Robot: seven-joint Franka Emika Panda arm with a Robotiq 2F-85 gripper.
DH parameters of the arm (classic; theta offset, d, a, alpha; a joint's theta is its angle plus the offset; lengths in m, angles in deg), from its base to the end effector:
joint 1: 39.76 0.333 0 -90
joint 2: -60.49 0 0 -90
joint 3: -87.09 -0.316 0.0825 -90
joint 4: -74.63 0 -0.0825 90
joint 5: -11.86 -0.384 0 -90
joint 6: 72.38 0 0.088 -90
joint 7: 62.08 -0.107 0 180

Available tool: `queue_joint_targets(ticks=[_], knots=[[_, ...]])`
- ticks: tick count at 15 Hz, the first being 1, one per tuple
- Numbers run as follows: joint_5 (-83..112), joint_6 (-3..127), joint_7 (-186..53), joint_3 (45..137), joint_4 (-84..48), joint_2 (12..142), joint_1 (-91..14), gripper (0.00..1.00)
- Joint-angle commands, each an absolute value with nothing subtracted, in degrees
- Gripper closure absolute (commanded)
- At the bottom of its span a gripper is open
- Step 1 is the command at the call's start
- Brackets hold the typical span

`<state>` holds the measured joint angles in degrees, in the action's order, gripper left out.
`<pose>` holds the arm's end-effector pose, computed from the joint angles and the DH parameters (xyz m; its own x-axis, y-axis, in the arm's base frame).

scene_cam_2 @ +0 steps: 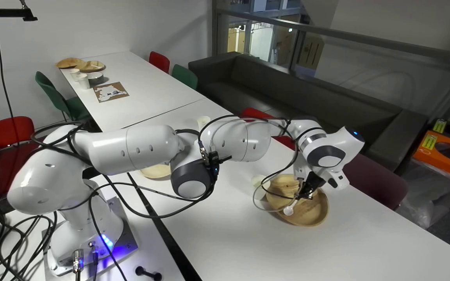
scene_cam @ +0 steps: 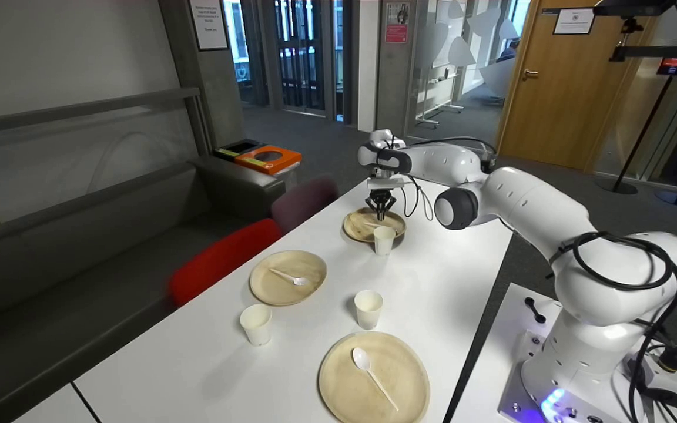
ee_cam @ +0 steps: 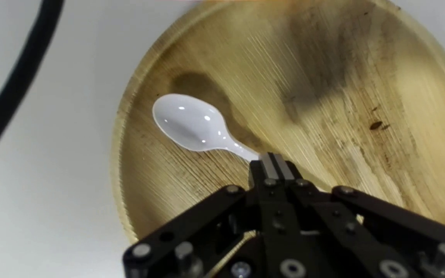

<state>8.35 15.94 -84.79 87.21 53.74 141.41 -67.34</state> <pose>0.6928 -0.3550 0.1792 0.6127 -0.7538 -0.2375 -0.7698 -0.6372 0.0367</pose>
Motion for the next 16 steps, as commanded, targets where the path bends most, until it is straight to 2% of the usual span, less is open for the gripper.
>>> queue_joint_targets(ticks=[1, 16], knots=[[7.97, 8.91, -80.09, 88.78, 51.36, 138.77, -68.62, 1.0], [15.54, 0.16, -72.54, 96.54, 53.15, 142.69, -66.45, 1.0]])
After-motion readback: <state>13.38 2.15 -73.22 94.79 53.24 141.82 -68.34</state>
